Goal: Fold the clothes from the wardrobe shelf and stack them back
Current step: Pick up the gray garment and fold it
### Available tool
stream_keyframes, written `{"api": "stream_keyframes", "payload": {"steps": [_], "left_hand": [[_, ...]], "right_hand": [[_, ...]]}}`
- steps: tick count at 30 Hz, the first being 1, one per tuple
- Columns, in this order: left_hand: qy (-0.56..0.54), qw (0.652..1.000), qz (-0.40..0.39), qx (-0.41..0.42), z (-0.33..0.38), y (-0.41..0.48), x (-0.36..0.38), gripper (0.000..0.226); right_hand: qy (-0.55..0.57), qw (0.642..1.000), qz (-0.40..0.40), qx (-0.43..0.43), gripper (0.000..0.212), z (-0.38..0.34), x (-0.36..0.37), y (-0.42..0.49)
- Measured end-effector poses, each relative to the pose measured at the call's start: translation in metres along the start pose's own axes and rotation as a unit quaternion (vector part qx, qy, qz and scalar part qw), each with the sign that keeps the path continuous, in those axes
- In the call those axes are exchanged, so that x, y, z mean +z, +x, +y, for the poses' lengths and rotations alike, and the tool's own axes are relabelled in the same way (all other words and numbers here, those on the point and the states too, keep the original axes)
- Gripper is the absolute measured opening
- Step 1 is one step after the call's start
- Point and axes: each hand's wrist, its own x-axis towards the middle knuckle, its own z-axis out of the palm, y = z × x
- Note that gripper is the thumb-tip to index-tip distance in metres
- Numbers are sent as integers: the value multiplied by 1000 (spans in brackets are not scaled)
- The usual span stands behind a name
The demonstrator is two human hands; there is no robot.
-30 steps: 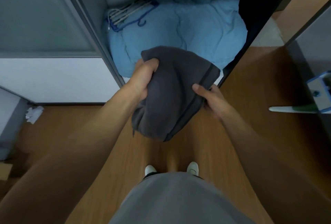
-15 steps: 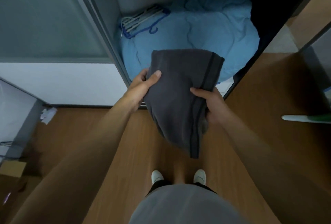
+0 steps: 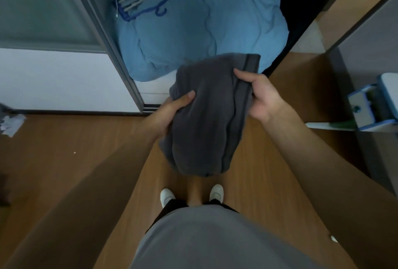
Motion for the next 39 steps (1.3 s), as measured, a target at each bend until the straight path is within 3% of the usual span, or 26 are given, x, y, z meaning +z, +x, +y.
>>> {"api": "stream_keyframes", "payload": {"steps": [4,8,11,15,17,25,30,34,39], "left_hand": [[-55,997,52,29,16,-6,14,30],[-111,990,85,6,33,-12,21,29],[-102,990,102,5,45,-12,12,37],[6,992,128,8,51,-14,-17,50],[40,995,90,-4,47,-20,-36,58],[251,966,39,45,0,-26,-70,142],[230,958,95,141,-3,-22,-75,140],[234,955,60,172,12,-26,-89,145],[460,866,-22,194,44,-24,-83,136]], "right_hand": [[14,999,-24,-40,33,1,-17,3],[-238,965,-45,-102,24,32,-25,5],[-330,936,-40,-112,37,49,-20,11],[-293,947,-46,-122,30,57,-10,19],[-255,959,-27,-122,25,62,-3,22],[-159,979,76,-100,19,65,19,15],[-130,982,70,-120,17,63,30,3],[-116,981,53,-145,23,54,40,-2],[-180,970,7,-162,39,51,49,0]]}}
